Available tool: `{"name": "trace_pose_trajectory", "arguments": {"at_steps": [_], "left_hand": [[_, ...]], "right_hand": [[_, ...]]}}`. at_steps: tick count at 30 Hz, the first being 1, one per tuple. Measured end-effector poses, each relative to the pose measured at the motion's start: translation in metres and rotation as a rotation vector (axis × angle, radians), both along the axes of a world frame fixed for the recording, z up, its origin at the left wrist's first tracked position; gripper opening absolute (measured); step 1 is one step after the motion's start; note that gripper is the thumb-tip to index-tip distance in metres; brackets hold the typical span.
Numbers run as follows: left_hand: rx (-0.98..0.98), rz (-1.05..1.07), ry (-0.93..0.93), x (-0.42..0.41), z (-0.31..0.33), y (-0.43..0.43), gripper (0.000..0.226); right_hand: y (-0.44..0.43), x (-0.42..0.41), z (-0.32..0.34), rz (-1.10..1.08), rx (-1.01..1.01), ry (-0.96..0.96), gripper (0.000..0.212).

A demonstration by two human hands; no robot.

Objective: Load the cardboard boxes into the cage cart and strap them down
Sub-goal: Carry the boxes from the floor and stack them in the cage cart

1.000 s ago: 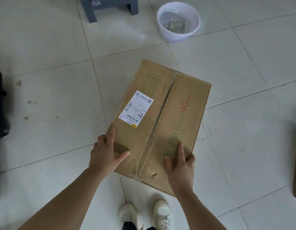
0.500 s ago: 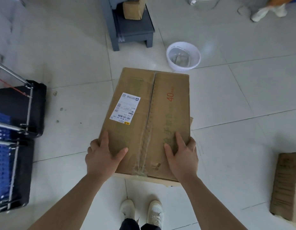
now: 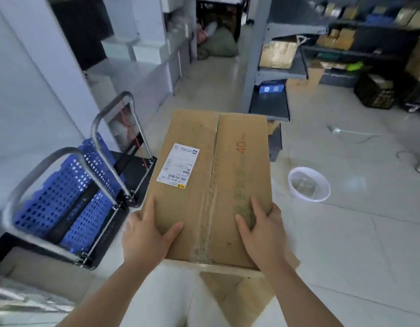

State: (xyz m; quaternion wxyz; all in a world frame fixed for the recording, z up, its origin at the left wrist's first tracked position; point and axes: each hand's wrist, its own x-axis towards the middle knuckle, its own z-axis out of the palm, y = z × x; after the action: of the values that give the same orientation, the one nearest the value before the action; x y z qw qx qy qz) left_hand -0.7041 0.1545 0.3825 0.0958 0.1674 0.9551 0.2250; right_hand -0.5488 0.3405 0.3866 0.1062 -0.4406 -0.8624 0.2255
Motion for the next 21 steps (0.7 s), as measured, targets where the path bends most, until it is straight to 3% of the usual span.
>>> {"name": "trace_pose_trajectory", "arguments": {"at_steps": [10, 21], "left_hand": [[0.128, 0.477, 0.147, 0.049, 0.093, -0.146, 0.096], [0.119, 0.982, 0.271, 0.106, 0.143, -0.345, 0.097]], "right_hand": [[-0.095, -0.057, 0.104, 0.463, 0.110, 0.128, 0.067], [-0.297, -0.116, 0.161, 0.961, 0.122, 0.294, 0.067]]}}
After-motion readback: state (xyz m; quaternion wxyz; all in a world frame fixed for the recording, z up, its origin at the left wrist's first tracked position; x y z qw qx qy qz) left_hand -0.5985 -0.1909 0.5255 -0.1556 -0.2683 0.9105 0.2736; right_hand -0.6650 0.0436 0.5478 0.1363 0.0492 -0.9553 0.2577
